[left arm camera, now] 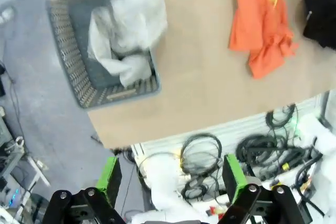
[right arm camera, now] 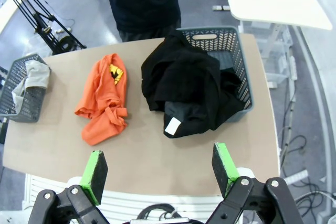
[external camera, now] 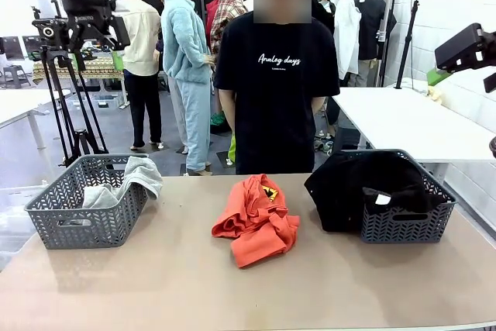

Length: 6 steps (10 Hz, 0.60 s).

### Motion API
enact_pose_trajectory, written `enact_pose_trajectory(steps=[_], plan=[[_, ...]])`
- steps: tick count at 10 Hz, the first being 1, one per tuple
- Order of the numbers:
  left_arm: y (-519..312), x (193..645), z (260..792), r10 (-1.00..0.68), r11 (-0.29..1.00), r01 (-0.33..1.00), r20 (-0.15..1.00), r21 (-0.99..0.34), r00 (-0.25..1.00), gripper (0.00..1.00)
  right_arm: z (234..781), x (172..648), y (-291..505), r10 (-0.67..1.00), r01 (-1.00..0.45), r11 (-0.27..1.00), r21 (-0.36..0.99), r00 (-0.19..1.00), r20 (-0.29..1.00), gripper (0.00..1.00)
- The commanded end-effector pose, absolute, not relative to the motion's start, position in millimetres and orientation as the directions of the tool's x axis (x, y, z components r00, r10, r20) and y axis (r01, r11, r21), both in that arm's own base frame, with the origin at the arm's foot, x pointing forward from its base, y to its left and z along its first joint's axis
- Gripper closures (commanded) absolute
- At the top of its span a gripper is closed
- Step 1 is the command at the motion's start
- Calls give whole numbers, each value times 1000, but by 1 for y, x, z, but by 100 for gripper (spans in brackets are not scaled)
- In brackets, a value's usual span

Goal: Sort the tops and bottoms.
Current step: Lift clothes from the center of the table with your right hand.

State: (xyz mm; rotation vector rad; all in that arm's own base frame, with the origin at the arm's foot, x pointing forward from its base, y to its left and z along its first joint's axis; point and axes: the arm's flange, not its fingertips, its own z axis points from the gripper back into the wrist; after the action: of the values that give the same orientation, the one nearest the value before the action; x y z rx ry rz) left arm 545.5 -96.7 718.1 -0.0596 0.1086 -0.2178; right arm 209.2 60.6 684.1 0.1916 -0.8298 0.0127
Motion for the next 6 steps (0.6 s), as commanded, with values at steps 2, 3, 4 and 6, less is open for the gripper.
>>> enact_pose_trajectory(steps=[2,3,4,6], plan=[[-54,451,618,-159,980,144,-107,-140,981,0,683,210,60,-55,-93,982,162,683,728,0],[-40,427,600,-167,978,160,-44,-134,985,0,683,210,60,-55,-93,982,162,683,728,0],[-34,397,591,-154,955,147,-7,-258,988,0,683,210,60,-55,-93,982,162,683,728,0],[-28,374,588,-139,923,184,153,-339,979,0,683,210,60,-55,-93,982,162,683,728,0]])
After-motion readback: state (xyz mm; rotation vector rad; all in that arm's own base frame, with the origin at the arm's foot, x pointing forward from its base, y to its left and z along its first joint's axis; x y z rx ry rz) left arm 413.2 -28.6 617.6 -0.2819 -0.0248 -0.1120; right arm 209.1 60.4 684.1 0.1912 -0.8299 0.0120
